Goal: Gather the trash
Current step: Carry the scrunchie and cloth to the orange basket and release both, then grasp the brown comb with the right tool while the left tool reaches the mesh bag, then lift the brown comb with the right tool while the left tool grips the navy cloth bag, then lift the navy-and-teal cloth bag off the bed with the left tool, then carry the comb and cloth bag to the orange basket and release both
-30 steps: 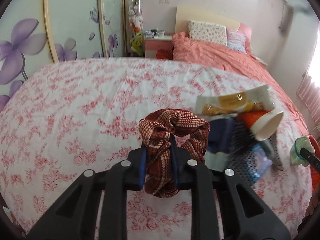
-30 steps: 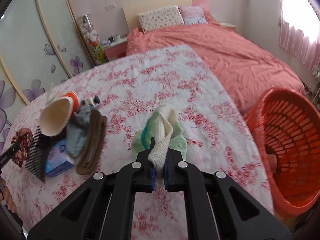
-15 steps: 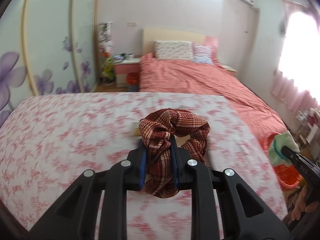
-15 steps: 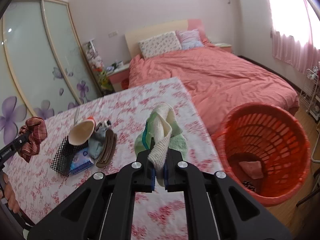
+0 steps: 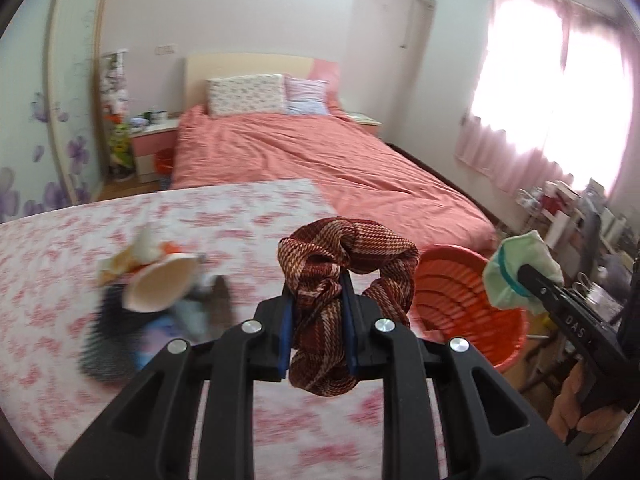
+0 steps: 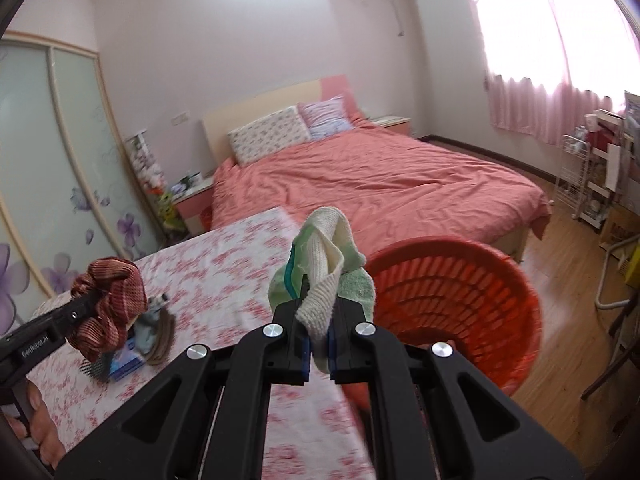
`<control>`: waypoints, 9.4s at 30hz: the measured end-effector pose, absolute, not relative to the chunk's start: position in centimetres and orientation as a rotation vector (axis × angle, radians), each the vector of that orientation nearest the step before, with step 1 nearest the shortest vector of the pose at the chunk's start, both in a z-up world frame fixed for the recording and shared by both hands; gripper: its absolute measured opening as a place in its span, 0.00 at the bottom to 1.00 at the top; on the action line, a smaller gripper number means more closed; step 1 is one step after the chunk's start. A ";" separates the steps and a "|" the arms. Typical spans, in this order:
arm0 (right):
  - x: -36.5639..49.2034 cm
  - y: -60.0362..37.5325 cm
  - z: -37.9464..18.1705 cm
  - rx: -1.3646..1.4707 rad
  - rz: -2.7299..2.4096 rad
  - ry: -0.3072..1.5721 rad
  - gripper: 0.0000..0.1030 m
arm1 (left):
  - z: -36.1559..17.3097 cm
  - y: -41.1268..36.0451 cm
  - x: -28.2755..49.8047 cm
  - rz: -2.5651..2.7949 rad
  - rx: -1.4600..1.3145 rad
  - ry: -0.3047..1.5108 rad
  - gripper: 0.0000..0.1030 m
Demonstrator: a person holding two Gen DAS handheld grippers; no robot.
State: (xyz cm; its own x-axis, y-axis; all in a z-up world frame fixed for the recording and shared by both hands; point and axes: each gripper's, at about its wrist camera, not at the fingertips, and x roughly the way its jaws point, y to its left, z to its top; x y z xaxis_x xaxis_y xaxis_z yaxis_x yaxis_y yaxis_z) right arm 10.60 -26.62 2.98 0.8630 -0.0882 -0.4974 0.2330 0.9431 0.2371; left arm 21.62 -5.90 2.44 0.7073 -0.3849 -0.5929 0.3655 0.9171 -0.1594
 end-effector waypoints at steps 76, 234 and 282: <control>23.6 -4.2 -6.4 0.110 0.150 0.880 0.44 | -6.7 15.2 28.7 -0.023 -0.129 0.829 0.51; 22.5 -7.4 -6.4 0.057 0.034 0.881 0.32 | -10.0 18.6 28.2 0.139 -0.037 0.904 0.39; 13.9 -22.2 2.2 0.241 -0.114 0.620 0.32 | 0.6 -2.7 23.5 -0.320 0.090 0.716 0.39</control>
State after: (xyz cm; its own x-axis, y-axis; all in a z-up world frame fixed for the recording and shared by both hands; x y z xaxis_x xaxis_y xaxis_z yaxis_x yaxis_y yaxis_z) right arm 13.95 -22.22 2.24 0.8085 -0.0342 -0.5875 0.1778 0.9658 0.1886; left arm 23.50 -2.71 0.60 0.7084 -0.2569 -0.6574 0.3179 0.9477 -0.0278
